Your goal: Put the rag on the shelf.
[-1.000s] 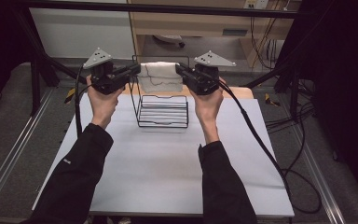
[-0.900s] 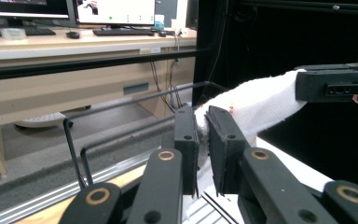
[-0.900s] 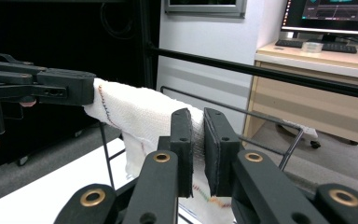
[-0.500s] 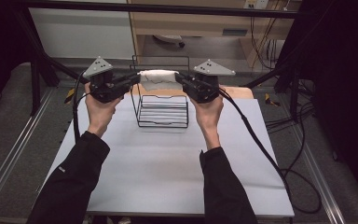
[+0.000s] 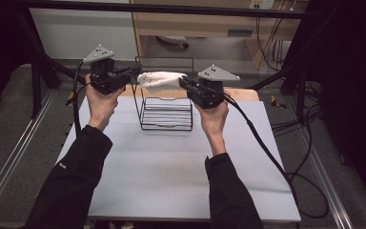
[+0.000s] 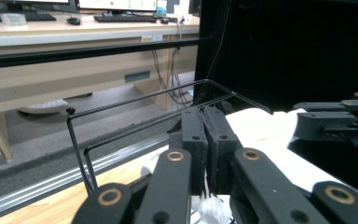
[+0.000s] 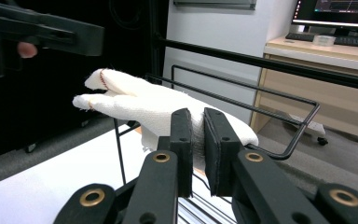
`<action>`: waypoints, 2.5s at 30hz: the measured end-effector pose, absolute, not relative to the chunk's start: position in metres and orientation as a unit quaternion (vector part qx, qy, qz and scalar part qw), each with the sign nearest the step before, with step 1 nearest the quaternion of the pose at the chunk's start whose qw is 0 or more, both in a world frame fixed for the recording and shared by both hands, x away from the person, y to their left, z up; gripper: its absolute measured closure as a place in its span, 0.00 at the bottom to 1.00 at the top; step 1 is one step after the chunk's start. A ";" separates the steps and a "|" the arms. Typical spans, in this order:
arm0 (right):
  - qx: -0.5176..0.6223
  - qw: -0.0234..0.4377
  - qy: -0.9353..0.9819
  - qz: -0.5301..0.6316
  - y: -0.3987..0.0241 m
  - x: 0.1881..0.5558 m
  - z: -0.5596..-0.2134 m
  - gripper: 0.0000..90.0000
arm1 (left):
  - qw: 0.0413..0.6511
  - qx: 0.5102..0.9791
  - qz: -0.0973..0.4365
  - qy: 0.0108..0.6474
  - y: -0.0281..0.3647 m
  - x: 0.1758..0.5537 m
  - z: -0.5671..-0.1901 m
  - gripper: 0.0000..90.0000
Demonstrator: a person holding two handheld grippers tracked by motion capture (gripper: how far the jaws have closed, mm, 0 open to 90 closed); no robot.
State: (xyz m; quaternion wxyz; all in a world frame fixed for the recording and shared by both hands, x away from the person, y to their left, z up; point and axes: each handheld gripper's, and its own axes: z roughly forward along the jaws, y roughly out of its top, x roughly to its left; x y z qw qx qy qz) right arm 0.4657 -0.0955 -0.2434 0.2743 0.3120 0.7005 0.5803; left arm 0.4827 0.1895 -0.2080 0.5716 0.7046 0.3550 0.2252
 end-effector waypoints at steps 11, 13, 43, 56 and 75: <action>0.310 0.269 0.706 0.577 -0.096 0.465 -0.249 0.91 | 0.549 0.733 0.201 0.348 0.180 0.485 -0.226 1.00; 0.310 0.269 0.707 0.576 -0.096 0.465 -0.250 0.91 | 0.544 0.738 0.201 0.344 0.179 0.484 -0.230 1.00; 0.321 0.220 0.747 0.539 -0.084 0.471 -0.250 1.00 | 0.523 0.749 0.205 0.352 0.178 0.487 -0.255 1.00; 0.346 0.240 0.740 0.524 -0.085 0.487 -0.274 1.00 | 0.515 0.750 0.207 0.359 0.175 0.494 -0.268 1.00; 0.332 0.211 0.744 0.540 -0.117 0.456 -0.258 0.52 | 0.497 0.770 0.194 0.350 0.197 0.465 -0.276 0.65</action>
